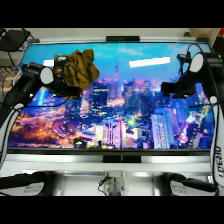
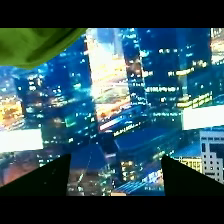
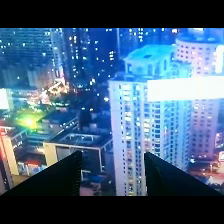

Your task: Fold the shirts.

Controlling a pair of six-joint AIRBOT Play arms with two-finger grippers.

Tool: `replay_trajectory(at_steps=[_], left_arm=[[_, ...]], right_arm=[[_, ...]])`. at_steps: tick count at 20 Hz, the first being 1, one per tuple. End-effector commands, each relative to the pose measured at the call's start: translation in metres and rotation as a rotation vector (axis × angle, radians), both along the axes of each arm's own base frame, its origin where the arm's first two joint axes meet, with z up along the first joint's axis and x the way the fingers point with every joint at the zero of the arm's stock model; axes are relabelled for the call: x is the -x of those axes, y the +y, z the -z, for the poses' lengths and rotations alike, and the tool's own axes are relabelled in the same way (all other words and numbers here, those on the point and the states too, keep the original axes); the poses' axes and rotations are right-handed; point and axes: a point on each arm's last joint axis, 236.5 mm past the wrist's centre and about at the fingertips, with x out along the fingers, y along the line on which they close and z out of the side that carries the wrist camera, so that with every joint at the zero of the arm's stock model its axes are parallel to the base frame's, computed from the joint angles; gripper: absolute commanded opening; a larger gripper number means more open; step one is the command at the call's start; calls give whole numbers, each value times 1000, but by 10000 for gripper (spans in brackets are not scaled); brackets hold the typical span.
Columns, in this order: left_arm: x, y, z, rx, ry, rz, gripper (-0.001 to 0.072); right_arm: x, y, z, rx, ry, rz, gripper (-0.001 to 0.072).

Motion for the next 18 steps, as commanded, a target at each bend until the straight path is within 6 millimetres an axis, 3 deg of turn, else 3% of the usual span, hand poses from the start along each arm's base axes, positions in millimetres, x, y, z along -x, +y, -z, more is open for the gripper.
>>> replay_trajectory(at_steps=[1,14,16,18], left_arm=[[0,1,0,0,0,-1,678],[0,0,0,6,0,-15,678],[-8,-7,-4,69,-23,-102,678],[-31,-22,-17,192,-109,-204,678]], right_arm=[[0,0,0,0,-1,1,495],[-2,1,-1,-6,-6,7,495],[-7,3,-2,-16,-29,10,495],[-11,3,-3,-17,-46,10,495]])
